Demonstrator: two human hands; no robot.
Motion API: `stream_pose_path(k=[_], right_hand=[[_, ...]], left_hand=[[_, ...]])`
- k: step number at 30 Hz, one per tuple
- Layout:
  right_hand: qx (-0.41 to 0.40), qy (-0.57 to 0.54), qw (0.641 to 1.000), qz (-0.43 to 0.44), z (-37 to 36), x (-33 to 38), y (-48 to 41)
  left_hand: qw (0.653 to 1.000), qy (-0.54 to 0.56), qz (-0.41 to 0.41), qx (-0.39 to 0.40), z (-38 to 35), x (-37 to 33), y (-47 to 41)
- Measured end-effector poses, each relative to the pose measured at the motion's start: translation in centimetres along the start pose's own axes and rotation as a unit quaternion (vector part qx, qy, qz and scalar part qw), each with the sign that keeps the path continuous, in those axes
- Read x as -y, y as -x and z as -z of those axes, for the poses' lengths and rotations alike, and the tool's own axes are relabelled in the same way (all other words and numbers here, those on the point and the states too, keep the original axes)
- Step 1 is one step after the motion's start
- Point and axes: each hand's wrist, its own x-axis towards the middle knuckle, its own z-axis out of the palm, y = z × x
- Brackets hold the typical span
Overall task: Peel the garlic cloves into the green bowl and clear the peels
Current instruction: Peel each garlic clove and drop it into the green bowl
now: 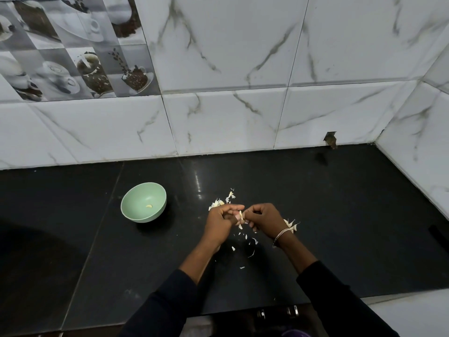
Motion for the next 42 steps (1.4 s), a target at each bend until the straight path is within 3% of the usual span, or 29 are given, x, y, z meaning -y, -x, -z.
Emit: stream_pose_path(k=[9,16,19,28,42], right_hand=[[0.035,-0.045,0.998,0.017,0.1,0.2,0.2],[-0.093,0.079,0.988,0.091,-0.5,0.1,0.1],[-0.111,0.11,0.979,0.128,-0.8,-0.3,0.0],[-0.055,0.082,0.988,0.118,-0.2,0.1,0.3],[-0.051,0.157,0.972,0.169,0.2,-0.2,-0.2]], left_hand=[[0.999,0.038,0.017,-0.007,0.2,-0.5,0.2],[0.996,0.081,0.033,-0.018,-0.1,-0.9,-0.1],[0.995,0.082,0.031,-0.039,-0.3,-0.7,-0.1],[0.999,0.014,0.006,-0.052,0.4,-0.4,-0.2],[0.996,-0.086,-0.024,-0.014,0.7,-1.4,-0.8]])
